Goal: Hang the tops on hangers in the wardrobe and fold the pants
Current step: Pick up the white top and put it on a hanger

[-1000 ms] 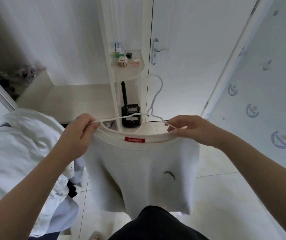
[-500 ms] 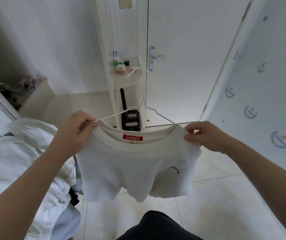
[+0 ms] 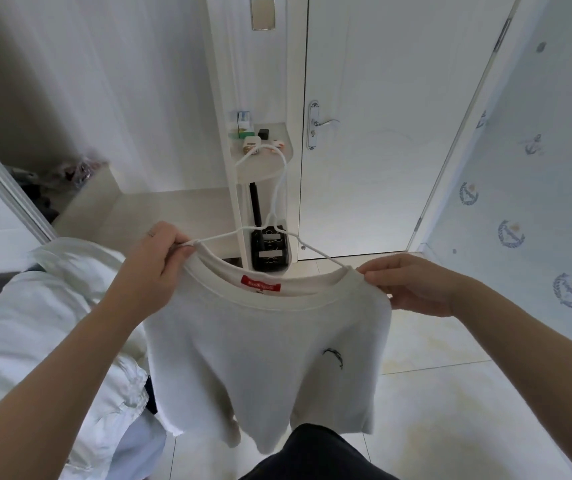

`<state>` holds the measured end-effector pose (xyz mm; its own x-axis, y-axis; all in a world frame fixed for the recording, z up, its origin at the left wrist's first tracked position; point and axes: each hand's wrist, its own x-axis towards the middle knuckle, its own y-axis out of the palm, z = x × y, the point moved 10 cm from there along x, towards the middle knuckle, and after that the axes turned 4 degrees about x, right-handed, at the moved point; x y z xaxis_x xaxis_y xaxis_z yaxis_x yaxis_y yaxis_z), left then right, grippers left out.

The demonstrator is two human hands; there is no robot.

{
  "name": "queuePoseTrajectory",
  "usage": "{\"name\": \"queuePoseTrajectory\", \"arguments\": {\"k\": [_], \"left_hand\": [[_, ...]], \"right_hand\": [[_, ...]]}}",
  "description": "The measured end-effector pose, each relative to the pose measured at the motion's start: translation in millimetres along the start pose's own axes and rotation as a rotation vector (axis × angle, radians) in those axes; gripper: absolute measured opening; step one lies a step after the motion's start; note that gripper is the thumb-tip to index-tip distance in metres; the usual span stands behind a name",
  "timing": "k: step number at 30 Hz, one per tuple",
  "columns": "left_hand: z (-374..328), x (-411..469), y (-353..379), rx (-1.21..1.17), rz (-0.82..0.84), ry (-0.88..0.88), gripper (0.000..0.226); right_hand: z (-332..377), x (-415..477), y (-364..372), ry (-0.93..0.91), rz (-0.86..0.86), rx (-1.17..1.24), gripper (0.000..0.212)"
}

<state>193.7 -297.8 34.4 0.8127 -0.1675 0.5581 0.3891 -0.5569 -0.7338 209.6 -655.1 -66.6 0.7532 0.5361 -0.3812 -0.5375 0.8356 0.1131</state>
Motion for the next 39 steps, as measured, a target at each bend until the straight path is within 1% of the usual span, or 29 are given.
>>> {"name": "queuePoseTrajectory", "arguments": {"k": [2, 3, 5, 7, 9, 11, 12, 13, 15, 18, 20, 22, 24, 25, 27, 29, 31, 32, 33, 34, 35, 37, 39], "left_hand": [[1, -3, -2, 0.003, -0.015, 0.001, 0.014], [1, -4, -4, 0.005, -0.026, 0.004, 0.012], [1, -6, -9, 0.002, -0.062, 0.006, 0.008], [0, -8, -12, -0.005, -0.088, 0.009, 0.007], [0, -9, -13, -0.006, -0.108, 0.01, 0.007], [2, -8, -15, 0.006, -0.137, 0.005, 0.008], [4, -7, -17, 0.017, -0.148, 0.006, 0.01], [7, -6, -18, 0.026, -0.153, 0.005, 0.011], [13, -5, -20, 0.039, -0.151, -0.009, 0.015], [19, -2, -19, 0.024, -0.146, -0.046, 0.015], [19, 1, -19, -0.013, -0.155, -0.064, 0.011], [14, 3, -19, -0.038, -0.167, -0.053, 0.024], [13, 5, -17, -0.039, -0.168, -0.042, 0.026], [13, 6, -15, -0.031, -0.165, -0.037, 0.024], [16, 8, -10, -0.01, -0.142, -0.032, 0.01], [19, 12, -3, 0.018, -0.112, -0.038, 0.01], [20, 15, 0, 0.021, -0.106, -0.048, 0.008], [20, 17, 0, 0.021, -0.109, -0.05, 0.006], [21, 17, 0, 0.021, -0.117, -0.056, 0.009], [23, 18, 0, 0.013, -0.121, -0.067, 0.012], [25, 18, -2, 0.001, -0.126, -0.076, 0.012], [29, 18, -5, -0.013, -0.12, -0.081, 0.006], [36, 21, -7, -0.005, -0.106, -0.093, 0.009]], "right_hand": [[-8, 2, 5, 0.086, 0.084, 0.059, 0.042], [-10, 2, 7, 0.119, 0.122, 0.089, 0.039], [-11, 3, 9, 0.159, 0.168, 0.133, 0.024], [-14, 3, 10, 0.201, 0.19, 0.079, 0.016], [-18, 3, 16, 0.227, 0.234, 0.002, 0.026], [-19, 4, 20, 0.213, 0.264, 0.01, 0.039], [-17, 5, 21, 0.193, 0.277, 0.045, 0.041], [-13, 4, 23, 0.167, 0.301, 0.076, 0.039], [-4, 2, 26, 0.117, 0.336, 0.051, 0.031], [0, 7, 22, 0.076, 0.292, 0.0, 0.035], [4, 9, 24, 0.047, 0.299, -0.004, 0.026], [6, 9, 27, 0.043, 0.309, -0.005, 0.012], [7, 11, 25, 0.043, 0.262, -0.008, 0.006], [9, 13, 20, 0.029, 0.206, -0.018, 0.008], [17, 18, 3, -0.036, 0.03, -0.106, 0.018], [32, 18, -16, -0.132, -0.244, -0.344, 0.026], [50, 11, -27, -0.215, -0.575, -0.709, 0.028], [56, 7, -25, -0.238, -0.686, -0.861, 0.028], [58, 6, -21, -0.248, -0.735, -0.956, 0.028], [57, 8, -18, -0.254, -0.726, -0.999, 0.028], [55, 10, -15, -0.256, -0.666, -0.997, 0.028], [51, 19, -6, -0.259, -0.471, -0.895, 0.022], [57, 29, 11, -0.278, -0.31, -0.821, 0.018]]}}
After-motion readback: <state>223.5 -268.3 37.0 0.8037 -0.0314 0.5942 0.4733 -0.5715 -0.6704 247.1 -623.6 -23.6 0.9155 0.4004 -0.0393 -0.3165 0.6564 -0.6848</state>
